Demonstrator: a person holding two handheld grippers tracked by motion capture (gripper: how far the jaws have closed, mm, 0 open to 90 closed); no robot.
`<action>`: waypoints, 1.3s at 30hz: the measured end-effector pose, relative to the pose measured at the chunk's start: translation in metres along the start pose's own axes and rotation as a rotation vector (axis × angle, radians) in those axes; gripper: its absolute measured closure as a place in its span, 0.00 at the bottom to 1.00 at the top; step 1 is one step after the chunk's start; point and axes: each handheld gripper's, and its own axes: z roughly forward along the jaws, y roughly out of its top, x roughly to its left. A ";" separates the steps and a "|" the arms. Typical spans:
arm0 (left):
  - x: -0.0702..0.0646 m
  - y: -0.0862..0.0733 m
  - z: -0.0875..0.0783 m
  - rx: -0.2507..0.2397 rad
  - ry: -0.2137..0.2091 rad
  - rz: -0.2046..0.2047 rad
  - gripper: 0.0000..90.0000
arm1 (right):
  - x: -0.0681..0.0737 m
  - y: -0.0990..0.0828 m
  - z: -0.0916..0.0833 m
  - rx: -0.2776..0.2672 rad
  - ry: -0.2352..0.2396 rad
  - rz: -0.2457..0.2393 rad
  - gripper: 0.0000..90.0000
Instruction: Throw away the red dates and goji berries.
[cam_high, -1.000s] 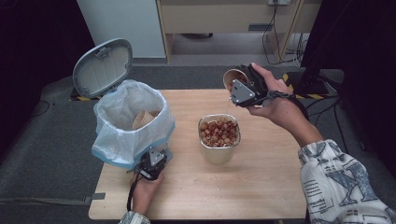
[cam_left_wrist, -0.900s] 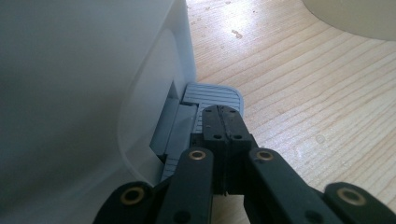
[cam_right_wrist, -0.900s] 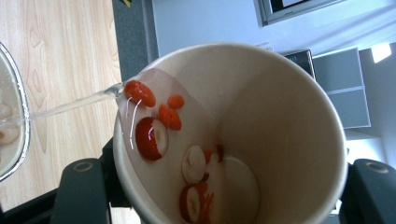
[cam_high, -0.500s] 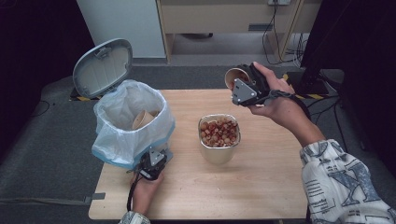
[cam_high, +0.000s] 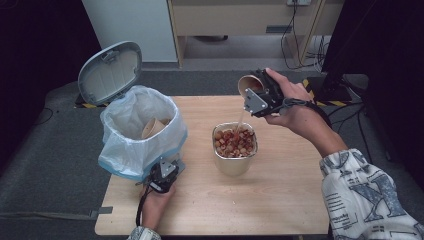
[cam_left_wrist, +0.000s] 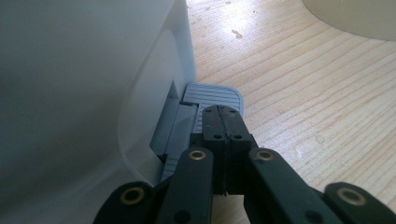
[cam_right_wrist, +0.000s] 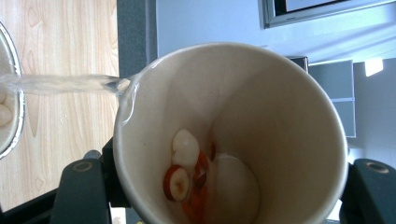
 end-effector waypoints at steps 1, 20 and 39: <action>0.000 0.000 0.000 0.000 0.001 0.001 0.99 | 0.000 0.000 0.000 -0.001 0.000 0.002 0.34; 0.000 0.000 0.000 0.001 0.001 0.001 0.99 | -0.002 0.007 -0.004 0.035 -0.043 -0.112 0.34; 0.000 0.000 0.000 0.001 0.000 0.000 0.99 | 0.005 0.010 -0.003 0.069 -0.060 -0.227 0.34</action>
